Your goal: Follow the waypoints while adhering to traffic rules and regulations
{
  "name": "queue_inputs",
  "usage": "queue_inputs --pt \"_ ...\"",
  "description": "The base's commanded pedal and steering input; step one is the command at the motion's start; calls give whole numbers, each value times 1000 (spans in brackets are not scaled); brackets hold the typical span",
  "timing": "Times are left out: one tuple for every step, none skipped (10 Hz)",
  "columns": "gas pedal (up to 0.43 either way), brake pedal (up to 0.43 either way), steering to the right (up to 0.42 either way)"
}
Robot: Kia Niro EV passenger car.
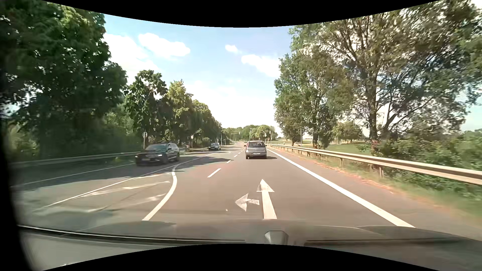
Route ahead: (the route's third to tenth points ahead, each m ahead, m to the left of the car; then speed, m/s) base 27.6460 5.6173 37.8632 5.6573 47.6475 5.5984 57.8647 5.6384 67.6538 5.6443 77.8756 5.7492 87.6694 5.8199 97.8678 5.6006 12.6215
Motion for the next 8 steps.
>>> queue_inputs --pt "0 268 3" --pt "0 268 3" --pt "0 268 3" --pt "0 268 3" --pt "0 256 3" --pt "0 250 3" --pt "0 238 3" --pt "0 226 3"
